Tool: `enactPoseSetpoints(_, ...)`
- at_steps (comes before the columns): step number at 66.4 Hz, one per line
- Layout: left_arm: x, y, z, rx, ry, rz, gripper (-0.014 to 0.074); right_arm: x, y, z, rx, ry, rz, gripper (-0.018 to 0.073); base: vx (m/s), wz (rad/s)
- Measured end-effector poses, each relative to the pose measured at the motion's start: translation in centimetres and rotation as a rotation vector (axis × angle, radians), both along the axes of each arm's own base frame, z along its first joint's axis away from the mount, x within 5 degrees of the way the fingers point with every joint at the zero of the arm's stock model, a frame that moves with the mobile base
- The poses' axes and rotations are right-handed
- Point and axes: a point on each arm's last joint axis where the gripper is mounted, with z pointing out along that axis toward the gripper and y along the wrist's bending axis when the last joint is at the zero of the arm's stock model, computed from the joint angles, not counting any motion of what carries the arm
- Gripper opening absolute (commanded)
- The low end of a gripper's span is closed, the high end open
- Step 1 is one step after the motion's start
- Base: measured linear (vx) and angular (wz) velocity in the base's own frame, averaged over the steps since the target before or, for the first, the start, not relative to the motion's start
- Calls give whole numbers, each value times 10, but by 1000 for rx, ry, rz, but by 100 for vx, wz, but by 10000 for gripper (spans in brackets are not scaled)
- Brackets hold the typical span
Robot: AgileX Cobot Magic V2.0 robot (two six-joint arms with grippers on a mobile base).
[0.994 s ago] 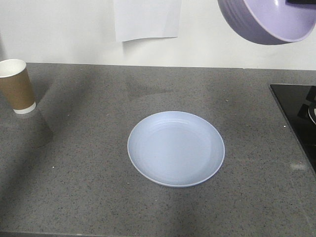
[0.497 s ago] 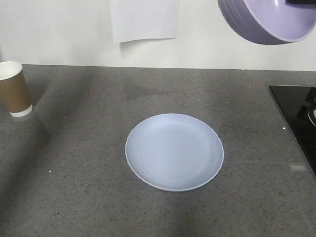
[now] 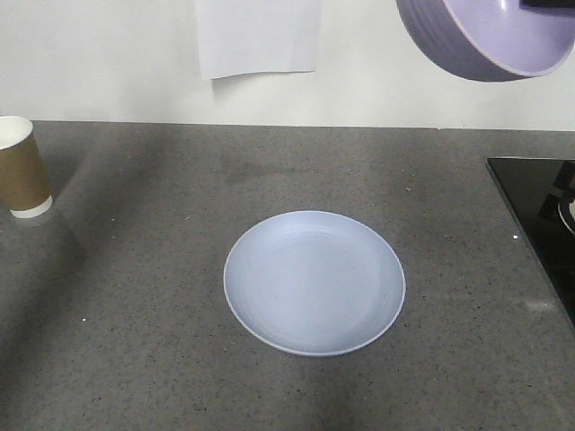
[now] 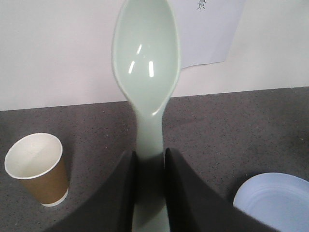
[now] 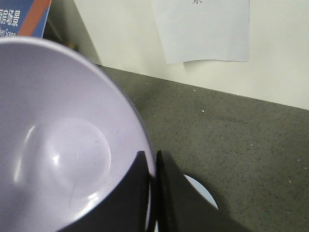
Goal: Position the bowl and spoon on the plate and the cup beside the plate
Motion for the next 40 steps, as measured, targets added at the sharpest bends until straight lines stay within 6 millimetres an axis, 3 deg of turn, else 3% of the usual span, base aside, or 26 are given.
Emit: enactPoseSetpoints(40,0,0,0,0,0,0,-6,0,0,0,0,0,0,-10,2,-1)
